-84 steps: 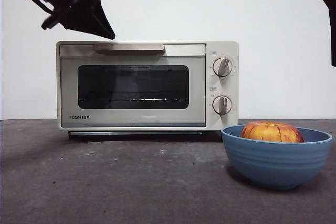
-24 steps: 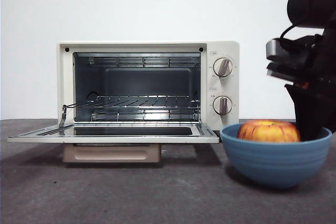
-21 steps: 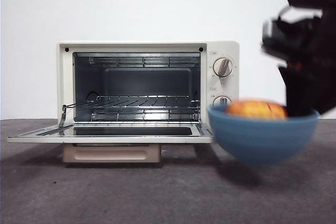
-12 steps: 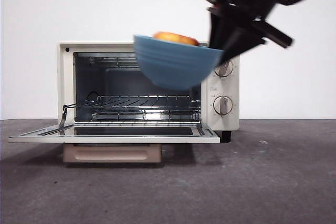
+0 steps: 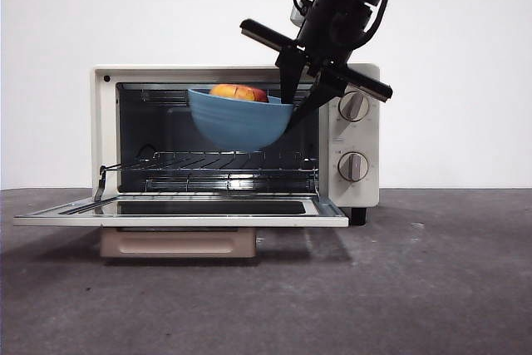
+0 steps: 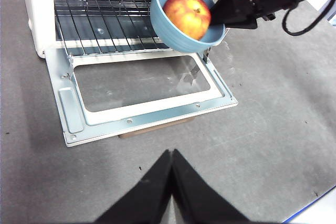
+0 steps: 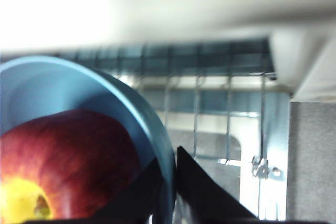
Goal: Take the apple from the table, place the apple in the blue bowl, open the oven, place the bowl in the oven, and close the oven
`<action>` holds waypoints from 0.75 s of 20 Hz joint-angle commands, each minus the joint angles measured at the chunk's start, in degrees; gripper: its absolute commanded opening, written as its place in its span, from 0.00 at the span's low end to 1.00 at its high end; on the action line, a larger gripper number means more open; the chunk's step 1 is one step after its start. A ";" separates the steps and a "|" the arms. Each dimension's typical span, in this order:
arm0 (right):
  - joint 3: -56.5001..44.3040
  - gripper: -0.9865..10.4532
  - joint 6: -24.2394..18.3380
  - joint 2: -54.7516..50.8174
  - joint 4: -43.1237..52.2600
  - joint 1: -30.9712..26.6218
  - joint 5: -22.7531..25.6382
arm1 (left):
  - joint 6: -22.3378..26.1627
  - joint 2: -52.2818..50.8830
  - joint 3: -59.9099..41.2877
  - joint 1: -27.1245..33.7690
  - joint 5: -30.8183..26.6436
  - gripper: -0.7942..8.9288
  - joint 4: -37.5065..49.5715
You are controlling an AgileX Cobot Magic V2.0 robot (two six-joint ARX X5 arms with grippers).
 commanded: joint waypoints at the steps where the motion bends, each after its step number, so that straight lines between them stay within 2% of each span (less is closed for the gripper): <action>1: 2.29 0.09 4.35 1.79 0.74 0.57 1.53 | 0.74 -0.02 0.37 -0.09 0.15 0.09 0.70; 9: 2.40 0.09 11.61 2.62 3.72 0.59 9.51 | 0.96 -0.02 0.37 -0.31 0.20 0.09 0.70; 15: 2.40 0.09 13.53 4.22 4.28 0.59 9.90 | 0.94 -0.02 0.37 -0.31 1.25 0.09 0.70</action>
